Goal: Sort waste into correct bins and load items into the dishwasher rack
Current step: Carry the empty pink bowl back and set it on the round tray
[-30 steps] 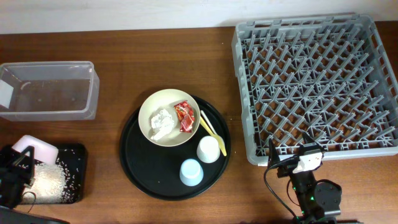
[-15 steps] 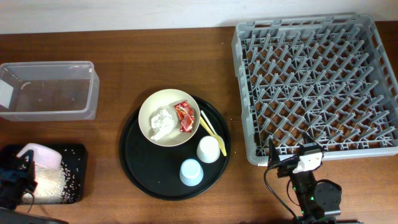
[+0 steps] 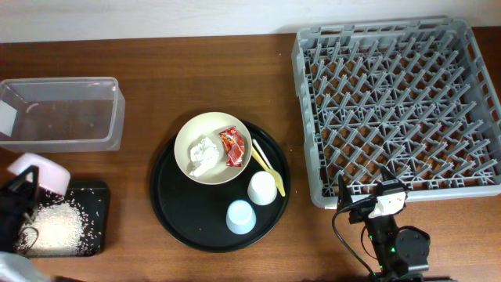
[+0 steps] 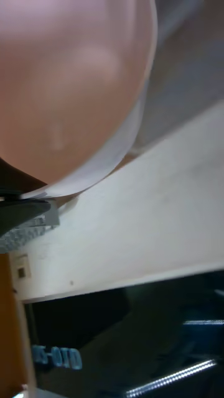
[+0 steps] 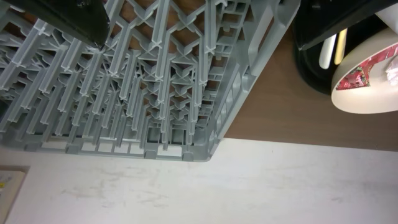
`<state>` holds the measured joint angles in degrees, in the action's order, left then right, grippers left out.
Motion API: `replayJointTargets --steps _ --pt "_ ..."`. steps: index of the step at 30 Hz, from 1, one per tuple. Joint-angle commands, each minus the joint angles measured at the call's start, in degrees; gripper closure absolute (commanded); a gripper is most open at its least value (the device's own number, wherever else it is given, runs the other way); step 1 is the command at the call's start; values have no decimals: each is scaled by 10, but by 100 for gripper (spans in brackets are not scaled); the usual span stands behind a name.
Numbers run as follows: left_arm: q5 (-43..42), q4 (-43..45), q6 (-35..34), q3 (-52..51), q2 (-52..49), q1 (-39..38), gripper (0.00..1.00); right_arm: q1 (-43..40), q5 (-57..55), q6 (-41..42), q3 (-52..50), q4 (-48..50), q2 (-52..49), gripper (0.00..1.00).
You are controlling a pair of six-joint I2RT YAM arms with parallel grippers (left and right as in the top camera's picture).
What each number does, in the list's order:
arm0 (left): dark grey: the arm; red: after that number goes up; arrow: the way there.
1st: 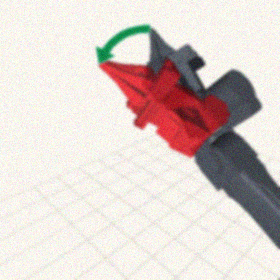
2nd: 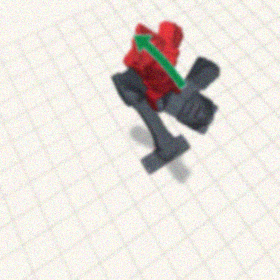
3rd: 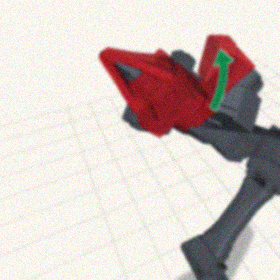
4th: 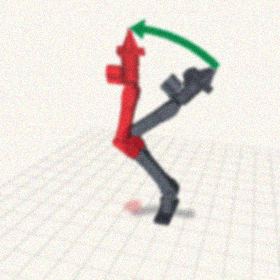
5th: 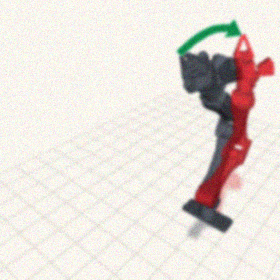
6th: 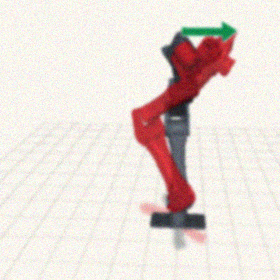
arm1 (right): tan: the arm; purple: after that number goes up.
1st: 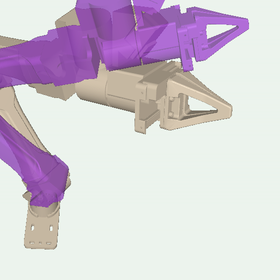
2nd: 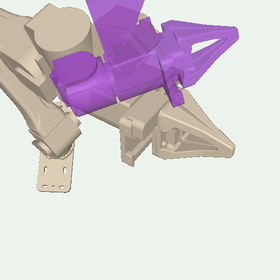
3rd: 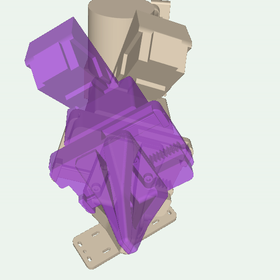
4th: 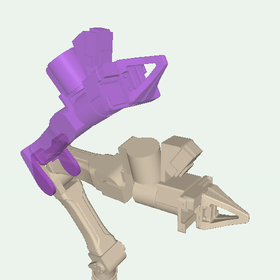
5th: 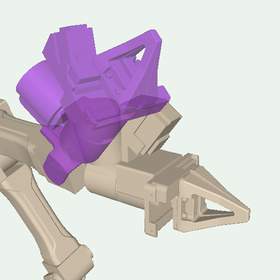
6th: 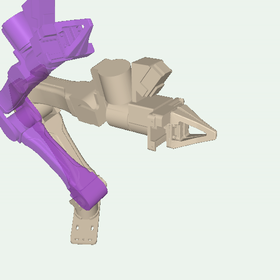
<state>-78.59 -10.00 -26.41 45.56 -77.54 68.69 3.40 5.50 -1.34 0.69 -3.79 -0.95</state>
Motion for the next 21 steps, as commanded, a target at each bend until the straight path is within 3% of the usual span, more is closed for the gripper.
replayJointTargets --steps 1,4,8,11,14,18,21 --pt "57 -33 -12 3 100 -58 100 -5 3 3 -4 -1 3 2" --pt "130 -60 -5 3 158 -131 99 -5 3 3 -4 -1 3 2" --pt "202 -117 52 3 199 -249 100 -5 3 3 -4 -1 3 2" --pt "312 -198 118 5 205 -334 99 -5 3 3 -4 -1 3 2" --pt "479 -278 184 8 211 -439 100 -5 3 3 -4 -1 3 2" --pt "605 -356 199 8 213 -555 100 -5 3 3 -4 -1 3 2" --pt "628 -378 199 8 213 -610 100 -5 3 3 -4 -1 3 2"
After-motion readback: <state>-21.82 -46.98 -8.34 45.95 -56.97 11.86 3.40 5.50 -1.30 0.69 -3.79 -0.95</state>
